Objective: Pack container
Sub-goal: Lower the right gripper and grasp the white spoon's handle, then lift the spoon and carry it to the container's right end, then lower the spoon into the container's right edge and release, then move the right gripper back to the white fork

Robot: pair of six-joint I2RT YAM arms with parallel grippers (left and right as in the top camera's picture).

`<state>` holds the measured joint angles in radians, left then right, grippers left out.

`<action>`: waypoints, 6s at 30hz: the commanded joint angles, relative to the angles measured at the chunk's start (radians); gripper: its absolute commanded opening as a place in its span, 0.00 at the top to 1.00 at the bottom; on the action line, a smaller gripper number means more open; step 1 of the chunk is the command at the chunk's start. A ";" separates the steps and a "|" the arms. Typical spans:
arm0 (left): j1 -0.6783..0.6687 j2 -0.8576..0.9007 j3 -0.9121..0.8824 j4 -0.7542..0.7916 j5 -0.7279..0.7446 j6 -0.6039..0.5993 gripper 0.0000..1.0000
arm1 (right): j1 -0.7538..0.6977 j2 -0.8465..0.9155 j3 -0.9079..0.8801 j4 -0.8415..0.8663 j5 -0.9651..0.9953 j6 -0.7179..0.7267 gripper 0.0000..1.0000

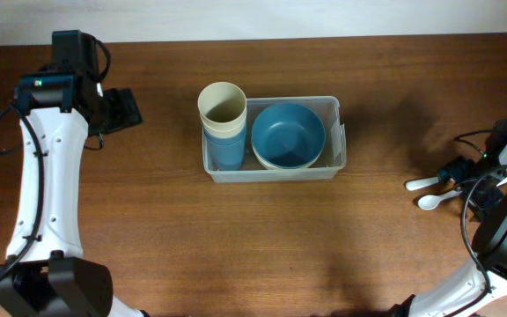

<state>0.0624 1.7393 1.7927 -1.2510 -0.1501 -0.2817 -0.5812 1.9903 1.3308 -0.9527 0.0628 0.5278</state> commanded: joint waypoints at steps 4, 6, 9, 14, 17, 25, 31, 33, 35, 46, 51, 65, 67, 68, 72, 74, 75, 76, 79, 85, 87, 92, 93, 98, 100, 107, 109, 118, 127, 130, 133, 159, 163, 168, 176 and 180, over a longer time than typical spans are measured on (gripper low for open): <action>0.004 0.000 -0.008 0.002 -0.004 -0.010 0.00 | -0.002 -0.019 -0.067 0.054 -0.006 0.013 0.01; 0.004 0.000 -0.008 0.002 -0.004 -0.010 0.00 | -0.002 -0.019 -0.079 0.064 -0.006 0.012 0.01; 0.004 0.000 -0.008 0.002 -0.004 -0.010 0.00 | -0.002 -0.019 -0.081 0.069 -0.006 0.012 0.01; 0.004 0.000 -0.008 0.002 -0.004 -0.010 0.00 | -0.002 -0.019 -0.081 0.071 -0.008 0.012 0.01; 0.004 0.000 -0.008 0.002 -0.004 -0.010 0.00 | -0.002 -0.019 -0.081 0.076 -0.019 0.012 0.00; 0.004 0.000 -0.008 0.002 -0.004 -0.010 0.00 | -0.002 -0.019 -0.081 0.090 -0.052 0.013 0.37; 0.004 0.000 -0.008 0.002 -0.004 -0.010 0.00 | -0.002 -0.019 -0.081 0.094 -0.060 0.013 0.64; 0.004 0.000 -0.008 0.002 -0.004 -0.010 0.00 | -0.002 -0.019 -0.080 0.098 -0.076 0.013 0.66; 0.004 0.000 -0.008 0.002 -0.004 -0.010 0.00 | -0.002 -0.019 -0.080 0.103 -0.095 0.013 0.69; 0.004 0.000 -0.008 0.002 -0.004 -0.010 0.00 | -0.002 -0.019 -0.080 0.109 -0.105 0.013 0.93; 0.004 0.000 -0.008 0.002 -0.004 -0.010 0.00 | -0.002 -0.019 -0.080 0.109 -0.105 0.013 0.93; 0.004 0.000 -0.008 0.002 -0.004 -0.010 0.00 | -0.002 -0.019 0.075 -0.045 -0.142 0.012 0.96; 0.004 0.000 -0.008 0.002 -0.004 -0.010 0.00 | -0.002 -0.019 0.117 -0.090 -0.147 0.012 0.96; 0.004 0.000 -0.008 0.002 -0.004 -0.010 0.00 | -0.002 -0.019 0.143 -0.116 -0.156 0.011 0.96; 0.004 0.000 -0.008 0.002 -0.004 -0.010 0.00 | -0.002 -0.020 0.260 -0.211 -0.216 -0.046 0.96; 0.004 0.000 -0.008 0.002 -0.004 -0.010 0.00 | 0.001 -0.020 0.328 -0.262 -0.259 -0.101 0.96; 0.004 0.000 -0.008 0.002 -0.004 -0.010 0.00 | 0.005 -0.020 0.363 -0.290 -0.271 -0.117 0.96; 0.004 0.000 -0.008 0.002 -0.004 -0.010 0.00 | 0.008 -0.021 0.391 -0.313 -0.276 -0.130 0.96; 0.004 0.000 -0.008 0.002 -0.004 -0.010 0.00 | 0.036 -0.021 0.495 -0.394 -0.288 -0.166 0.97; 0.004 0.000 -0.008 0.002 -0.004 -0.010 0.00 | 0.145 -0.021 0.644 -0.465 -0.296 -0.204 0.96; 0.004 0.000 -0.008 0.002 -0.004 -0.010 0.00 | 0.196 -0.021 0.671 -0.465 -0.296 -0.225 0.96; 0.004 0.000 -0.008 0.002 -0.004 -0.010 0.00 | 0.328 -0.021 0.691 -0.446 -0.295 -0.264 0.96; 0.004 0.000 -0.008 0.002 -0.004 -0.010 0.00 | 0.357 -0.021 0.691 -0.439 -0.295 -0.267 0.96; 0.004 0.000 -0.008 0.002 -0.004 -0.010 0.00 | 0.470 -0.021 0.691 -0.407 -0.295 -0.267 0.96; 0.004 0.000 -0.008 0.002 -0.004 -0.010 0.00 | 0.520 -0.021 0.691 -0.389 -0.294 -0.272 0.96; 0.004 0.000 -0.008 0.002 -0.004 -0.010 0.00 | 0.639 -0.021 0.691 -0.348 -0.261 -0.360 0.96; 0.004 0.000 -0.008 0.002 -0.004 -0.010 0.00 | 0.671 -0.020 0.691 -0.340 -0.203 -0.360 0.96; 0.004 0.000 -0.008 0.002 -0.004 -0.010 0.00 | 0.762 -0.004 0.688 -0.306 -0.105 -0.371 0.96; 0.004 0.000 -0.008 0.002 -0.004 -0.010 0.00 | 0.765 0.061 0.683 -0.309 -0.103 -0.379 0.95; 0.004 0.000 -0.008 0.002 -0.004 -0.010 0.00 | 0.765 0.081 0.681 -0.316 -0.103 -0.382 0.95; 0.004 0.000 -0.008 0.002 -0.004 -0.010 0.00 | 0.765 0.093 0.681 -0.319 -0.103 -0.382 0.94; 0.004 0.000 -0.008 0.002 -0.004 -0.010 0.00 | 0.325 0.092 0.719 -0.545 -0.103 -0.068 0.35; 0.004 0.000 -0.008 0.002 -0.004 -0.010 0.00 | 0.294 0.092 0.590 -0.489 -0.103 0.068 0.29; 0.004 0.000 -0.008 0.002 -0.004 -0.010 0.00 | 0.261 0.092 0.396 -0.329 -0.106 0.218 0.25; 0.004 0.000 -0.008 0.002 -0.004 -0.010 0.00 | 0.159 0.092 0.306 -0.231 -0.056 0.214 0.24; 0.004 0.000 -0.008 0.002 -0.004 -0.010 0.00 | 0.112 0.092 0.301 -0.220 -0.040 0.214 0.23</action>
<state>0.0624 1.7393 1.7920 -1.2510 -0.1501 -0.2813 -0.4355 2.0827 1.6394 -1.1805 -0.0158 0.7223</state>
